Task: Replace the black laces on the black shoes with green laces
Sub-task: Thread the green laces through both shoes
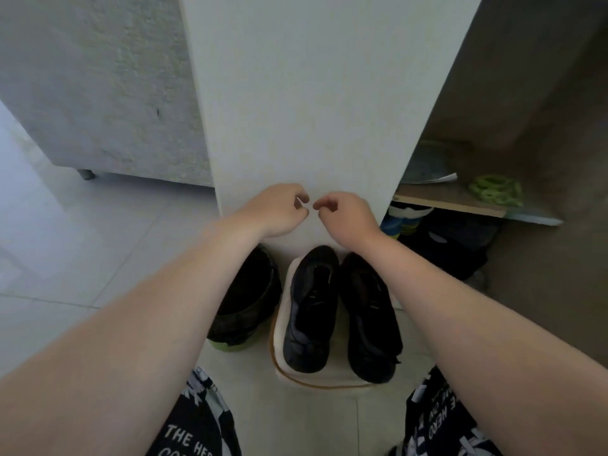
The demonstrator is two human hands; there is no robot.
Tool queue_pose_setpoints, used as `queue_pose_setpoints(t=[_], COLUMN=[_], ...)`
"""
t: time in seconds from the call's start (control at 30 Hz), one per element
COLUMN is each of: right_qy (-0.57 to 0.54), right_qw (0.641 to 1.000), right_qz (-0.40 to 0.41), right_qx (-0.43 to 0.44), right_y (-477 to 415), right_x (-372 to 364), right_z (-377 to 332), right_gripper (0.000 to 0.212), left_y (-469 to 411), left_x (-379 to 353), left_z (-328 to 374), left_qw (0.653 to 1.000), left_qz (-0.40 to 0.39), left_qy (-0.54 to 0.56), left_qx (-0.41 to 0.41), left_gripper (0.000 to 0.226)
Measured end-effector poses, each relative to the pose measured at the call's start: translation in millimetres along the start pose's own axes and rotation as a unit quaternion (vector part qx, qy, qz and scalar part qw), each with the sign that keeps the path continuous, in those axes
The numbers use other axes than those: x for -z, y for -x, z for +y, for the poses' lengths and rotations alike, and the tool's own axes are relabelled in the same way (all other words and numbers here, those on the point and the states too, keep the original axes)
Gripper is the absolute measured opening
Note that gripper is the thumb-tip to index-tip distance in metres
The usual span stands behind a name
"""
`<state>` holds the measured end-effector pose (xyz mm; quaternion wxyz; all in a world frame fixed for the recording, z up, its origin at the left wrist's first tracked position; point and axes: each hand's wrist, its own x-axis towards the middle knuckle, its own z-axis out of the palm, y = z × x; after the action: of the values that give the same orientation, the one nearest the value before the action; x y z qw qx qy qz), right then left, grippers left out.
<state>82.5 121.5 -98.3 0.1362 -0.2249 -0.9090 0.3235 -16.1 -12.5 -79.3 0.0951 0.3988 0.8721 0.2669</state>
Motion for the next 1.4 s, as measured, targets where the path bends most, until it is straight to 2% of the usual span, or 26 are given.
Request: queue_pose_setpoints(t=[0.1,0.3,0.43,0.63,0.7,0.8,0.87,0.97,1.07,1.13,1.2,1.27,1.33,1.4], right_qy=[-0.018,-0.007,0.01,0.112,0.163,0.243,0.28,0.309,0.271,0.205,0.166,0.15,0.143,0.135], right_qw=[0.998,0.986,0.98,0.966,0.962,0.956,0.945,0.931,0.941,0.961,0.97,0.968,0.964,0.963], right_qz=[0.05,0.143,0.165,0.205,0.187,0.091,0.044,0.026,0.045,0.075,0.121,0.173,0.209,0.226], right_qx=[-0.03,-0.083,-0.109,-0.11,-0.111,-0.139,-0.162,-0.193,-0.198,-0.167,-0.133,-0.105,-0.078,-0.055], right_y=[13.8,31.5,28.1,3.3,-7.6,-20.5,-27.5,-29.6,-29.9,-32.8,-31.4,-24.0,-14.0,-2.3], right_x=[49.6,132.7,171.6,215.0,226.1,236.3,242.0,245.0,240.4,235.5,231.0,226.8,222.7,219.1], right_z=[28.9,94.8,136.4,184.7,194.1,207.1,219.0,231.0,238.0,242.2,241.2,234.9,226.7,216.7], right_gripper=[0.023,0.02,0.022,0.035,0.05,0.071,0.067,0.064,0.059,0.042,0.029,0.026,0.025,0.023], left_y=[-9.0,-40.5,-67.4,-115.5,-135.5,-162.0,-172.0,-181.4,-188.8,-188.7,-184.0,-173.1,-155.9,-138.7], left_x=[-19.8,-64.8,-84.6,-120.7,-132.8,-147.9,-155.5,-167.1,-176.0,-178.5,-179.9,-178.9,-172.7,-162.8], left_z=[52.1,156.7,211.4,254.3,262.4,272.4,279.2,282.9,281.2,278.3,274.4,270.3,268.7,267.5], left_qw=[0.998,0.988,0.989,0.987,0.986,0.975,0.963,0.951,0.945,0.954,0.962,0.971,0.965,0.958], left_qz=[0.016,-0.033,-0.027,-0.025,-0.018,-0.015,-0.045,-0.103,-0.075,-0.037,0.009,0.024,0.034,0.058], left_qy=[0.052,0.125,0.103,0.054,0.008,-0.105,-0.153,-0.19,-0.213,-0.181,-0.131,-0.01,0.141,0.226], left_qx=[-0.042,-0.087,-0.102,-0.149,-0.164,-0.198,-0.215,-0.221,-0.236,-0.237,-0.241,-0.239,-0.218,-0.166], left_gripper=[0.029,0.017,0.021,0.031,0.037,0.05,0.053,0.055,0.034,0.025,0.026,0.032,0.036,0.025])
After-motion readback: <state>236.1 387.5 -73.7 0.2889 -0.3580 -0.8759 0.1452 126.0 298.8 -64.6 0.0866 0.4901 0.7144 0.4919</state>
